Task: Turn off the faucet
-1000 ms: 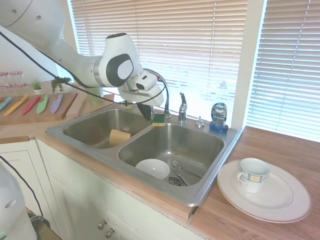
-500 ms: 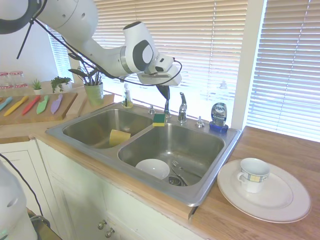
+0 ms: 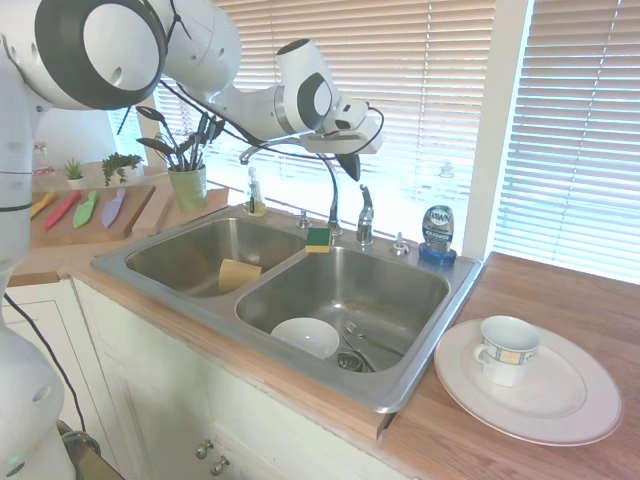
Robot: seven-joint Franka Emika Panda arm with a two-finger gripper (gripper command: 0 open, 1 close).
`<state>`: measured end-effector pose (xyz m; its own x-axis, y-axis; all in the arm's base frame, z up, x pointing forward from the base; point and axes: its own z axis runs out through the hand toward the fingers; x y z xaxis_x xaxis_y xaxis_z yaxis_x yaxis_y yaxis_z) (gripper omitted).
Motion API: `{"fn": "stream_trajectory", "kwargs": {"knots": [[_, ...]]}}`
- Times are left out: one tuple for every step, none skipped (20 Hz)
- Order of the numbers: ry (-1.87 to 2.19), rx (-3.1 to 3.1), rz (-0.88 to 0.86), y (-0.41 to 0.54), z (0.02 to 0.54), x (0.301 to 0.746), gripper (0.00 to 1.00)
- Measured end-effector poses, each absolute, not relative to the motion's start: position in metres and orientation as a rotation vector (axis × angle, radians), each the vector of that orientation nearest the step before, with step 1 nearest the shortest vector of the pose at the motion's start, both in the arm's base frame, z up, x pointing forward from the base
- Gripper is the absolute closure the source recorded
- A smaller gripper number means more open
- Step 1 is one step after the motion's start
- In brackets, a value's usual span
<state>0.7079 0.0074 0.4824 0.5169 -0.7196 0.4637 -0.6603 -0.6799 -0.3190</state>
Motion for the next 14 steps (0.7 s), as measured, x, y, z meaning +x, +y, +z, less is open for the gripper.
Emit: {"fn": "stream_trajectory", "kwargs": {"knots": [[1.206,-2.643,-0.879,0.008,0.484,0.713,1.0],[1.203,-2.64,-0.879,0.008,0.484,0.718,1.0],[1.203,-2.637,-0.876,0.007,0.484,0.723,1.0],[1.205,-2.635,-0.87,0.007,0.483,0.727,1.0],[1.207,-2.635,-0.866,0.007,0.48,0.731,1.0],[1.212,-2.64,-0.857,0.006,0.477,0.734,1.0],[1.218,-2.652,-0.843,0.005,0.472,0.736,1.0],[1.22,-2.664,-0.83,0.003,0.467,0.738,1.0],[1.221,-2.674,-0.818,0.002,0.462,0.739,1.0],[1.22,-2.68,-0.811,0.002,0.459,0.74,1.0],[1.219,-2.684,-0.805,0.001,0.457,0.74,1.0],[1.219,-2.686,-0.801,0.001,0.456,0.74,1.0],[1.22,-2.687,-0.797,0.002,0.455,0.74,1.0],[1.221,-2.688,-0.794,0.002,0.455,0.74,1.0]]}}
